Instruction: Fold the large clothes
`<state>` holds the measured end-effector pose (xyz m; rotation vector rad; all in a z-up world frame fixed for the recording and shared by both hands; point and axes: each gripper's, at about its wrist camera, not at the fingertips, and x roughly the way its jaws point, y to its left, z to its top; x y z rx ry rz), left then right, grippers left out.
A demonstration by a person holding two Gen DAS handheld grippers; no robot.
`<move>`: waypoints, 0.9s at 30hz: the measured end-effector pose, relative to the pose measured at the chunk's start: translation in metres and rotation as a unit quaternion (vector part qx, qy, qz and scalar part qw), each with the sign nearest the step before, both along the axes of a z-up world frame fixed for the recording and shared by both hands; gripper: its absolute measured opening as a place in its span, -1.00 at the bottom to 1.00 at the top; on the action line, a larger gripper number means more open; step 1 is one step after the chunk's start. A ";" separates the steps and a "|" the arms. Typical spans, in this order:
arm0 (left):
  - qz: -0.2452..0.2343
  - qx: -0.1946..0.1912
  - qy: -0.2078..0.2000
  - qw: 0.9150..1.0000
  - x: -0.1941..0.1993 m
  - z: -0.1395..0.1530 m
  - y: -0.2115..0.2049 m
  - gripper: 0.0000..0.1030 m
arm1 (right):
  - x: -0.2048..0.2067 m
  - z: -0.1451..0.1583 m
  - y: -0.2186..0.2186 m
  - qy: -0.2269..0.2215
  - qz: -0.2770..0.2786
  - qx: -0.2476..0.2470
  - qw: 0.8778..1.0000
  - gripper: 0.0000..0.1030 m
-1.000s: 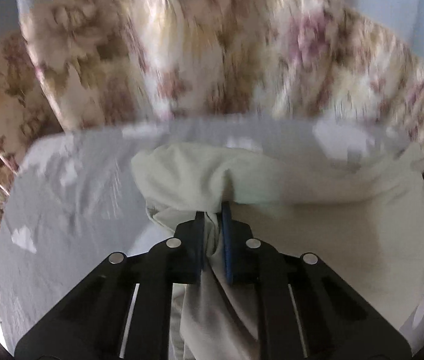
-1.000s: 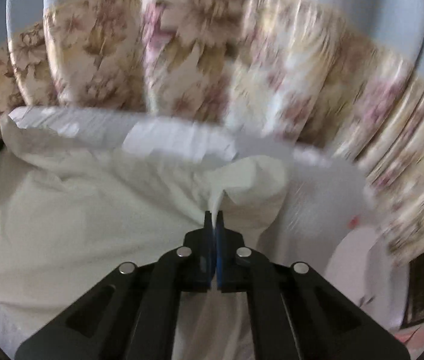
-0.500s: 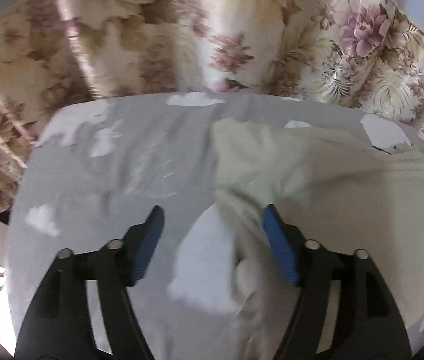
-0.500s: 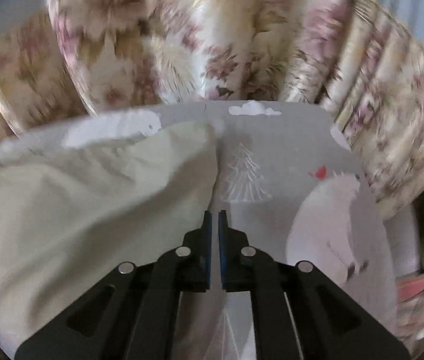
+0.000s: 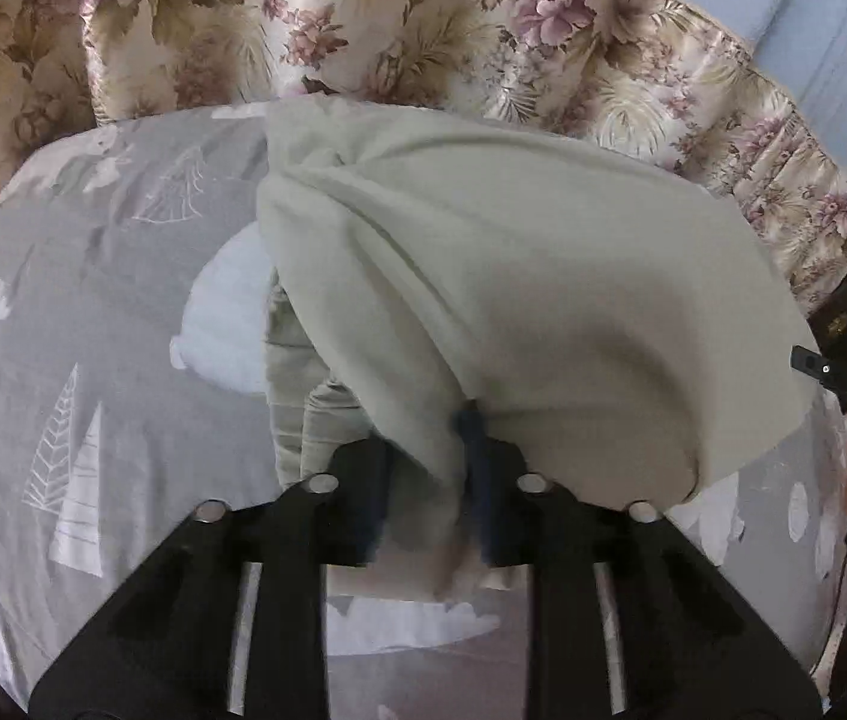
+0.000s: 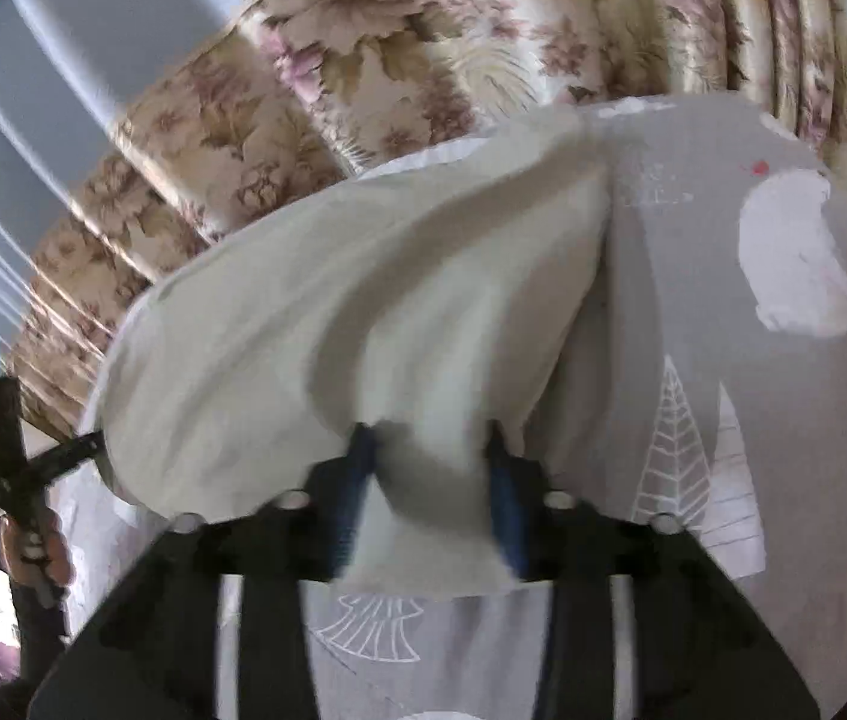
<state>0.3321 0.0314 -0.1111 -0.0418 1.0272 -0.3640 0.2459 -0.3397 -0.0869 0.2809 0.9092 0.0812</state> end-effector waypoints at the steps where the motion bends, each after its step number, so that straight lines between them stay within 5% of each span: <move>1: -0.004 0.010 -0.008 1.000 -0.004 0.003 -0.003 -0.85 | -0.003 0.007 0.009 -0.008 0.005 -0.031 0.999 -0.74; 6: -0.020 0.016 -0.013 1.000 -0.036 0.025 0.006 -0.88 | -0.032 0.043 0.037 -0.036 0.028 -0.155 0.987 -0.80; 10: -0.022 -0.011 0.035 0.999 -0.037 -0.006 0.021 -0.80 | -0.028 0.003 0.019 0.024 0.007 -0.191 0.981 -0.81; 14: -0.013 -0.046 0.053 0.997 -0.031 -0.015 0.033 -0.65 | -0.028 -0.027 -0.026 0.079 -0.048 -0.151 0.984 -1.00; 17: 0.018 0.025 0.033 0.999 -0.045 0.000 0.039 0.27 | -0.044 -0.014 -0.047 0.058 -0.063 -0.102 0.991 -0.93; 20: 0.055 0.063 -0.010 0.996 -0.055 0.032 0.052 0.35 | -0.048 0.021 -0.039 -0.006 -0.054 -0.085 0.995 -0.93; 23: 0.064 0.058 -0.055 0.995 -0.048 0.058 0.045 0.49 | -0.033 0.039 -0.015 -0.055 -0.029 -0.068 0.996 -0.88; 27: 0.026 0.047 -0.050 0.997 -0.026 0.050 -0.004 0.49 | 0.013 0.035 0.048 -0.075 0.038 -0.075 0.994 -0.43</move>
